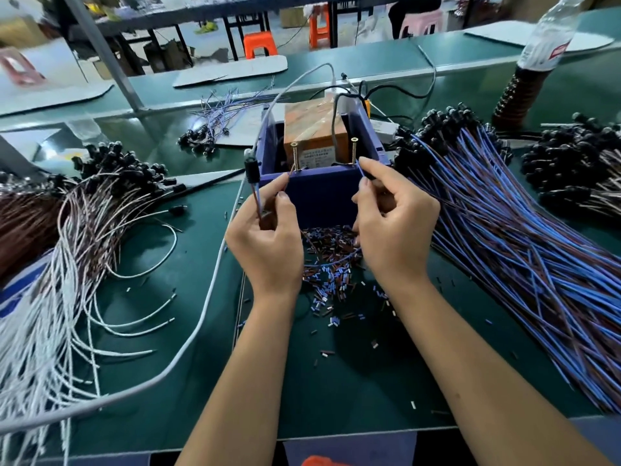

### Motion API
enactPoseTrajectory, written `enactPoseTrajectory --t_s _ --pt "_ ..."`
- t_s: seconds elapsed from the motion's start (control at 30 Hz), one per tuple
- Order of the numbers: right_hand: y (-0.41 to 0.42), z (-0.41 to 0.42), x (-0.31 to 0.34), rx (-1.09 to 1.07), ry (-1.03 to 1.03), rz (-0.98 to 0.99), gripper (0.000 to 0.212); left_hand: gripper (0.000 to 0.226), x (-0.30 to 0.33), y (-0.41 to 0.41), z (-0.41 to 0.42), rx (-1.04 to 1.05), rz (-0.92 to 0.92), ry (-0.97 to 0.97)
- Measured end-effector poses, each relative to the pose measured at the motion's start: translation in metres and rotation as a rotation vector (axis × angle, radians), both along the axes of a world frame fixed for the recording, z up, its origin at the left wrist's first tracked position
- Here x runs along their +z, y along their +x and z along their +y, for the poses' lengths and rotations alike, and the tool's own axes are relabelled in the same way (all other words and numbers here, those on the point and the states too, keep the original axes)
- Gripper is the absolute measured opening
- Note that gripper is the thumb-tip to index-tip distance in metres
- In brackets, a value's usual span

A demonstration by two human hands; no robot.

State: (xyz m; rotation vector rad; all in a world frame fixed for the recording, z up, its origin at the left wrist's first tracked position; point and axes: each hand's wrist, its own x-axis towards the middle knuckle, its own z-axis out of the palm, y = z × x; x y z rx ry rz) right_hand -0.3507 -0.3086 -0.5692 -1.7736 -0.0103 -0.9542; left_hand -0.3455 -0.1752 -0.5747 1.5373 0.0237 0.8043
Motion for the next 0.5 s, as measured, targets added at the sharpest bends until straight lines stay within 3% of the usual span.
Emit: enactPoseTrajectory --t_s 0.5 --pt "-0.0016 -0.0005 0.0012 -0.013 -0.031 -0.017 0.027 0.024 -0.0016 0.0020 0.0005 -0.022 -0.001 -0.079"
